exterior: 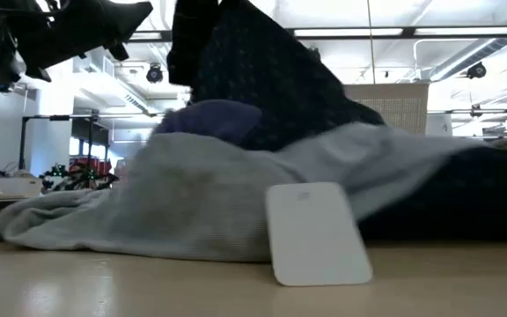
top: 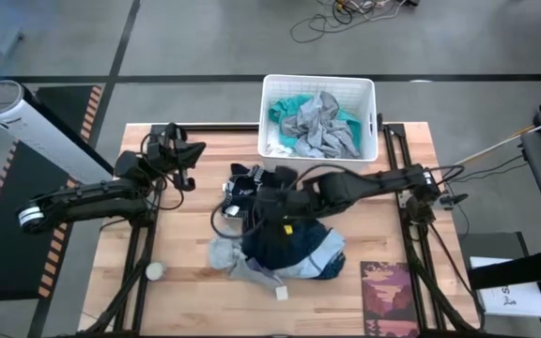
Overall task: Sort clothes
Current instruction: Put the black sock into the white laundry bin
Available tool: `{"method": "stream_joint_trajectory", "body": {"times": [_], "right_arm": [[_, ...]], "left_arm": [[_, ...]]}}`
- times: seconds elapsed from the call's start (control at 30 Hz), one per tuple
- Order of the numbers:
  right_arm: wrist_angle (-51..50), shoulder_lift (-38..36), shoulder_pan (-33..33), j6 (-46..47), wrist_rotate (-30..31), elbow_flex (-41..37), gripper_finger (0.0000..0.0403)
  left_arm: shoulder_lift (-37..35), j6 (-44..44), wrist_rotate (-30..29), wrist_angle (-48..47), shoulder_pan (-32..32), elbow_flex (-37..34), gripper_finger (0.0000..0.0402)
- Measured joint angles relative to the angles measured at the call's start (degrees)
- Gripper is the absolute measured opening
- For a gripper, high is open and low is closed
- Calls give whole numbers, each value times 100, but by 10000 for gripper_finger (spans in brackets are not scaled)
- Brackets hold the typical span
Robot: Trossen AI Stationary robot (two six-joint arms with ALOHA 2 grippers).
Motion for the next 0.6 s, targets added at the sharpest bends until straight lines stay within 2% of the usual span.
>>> {"method": "stream_joint_trajectory", "body": {"times": [0.1, 0.3, 0.4, 0.6], "right_arm": [[-201, -3, -68, -18, 607, 353, 2], [-169, -12, -182, -68, 935, 639, 12], [78, -12, -207, -223, 769, 618, 26], [99, -12, -168, -168, 751, 610, 4]], "left_arm": [[-2, 2, -1, 84, 0, 0, 0], [-2, 2, 0, 131, 0, 0, 0], [-7, 0, -2, 138, 0, 0, 0], [-7, -46, 0, 123, 0, 0, 0]]}}
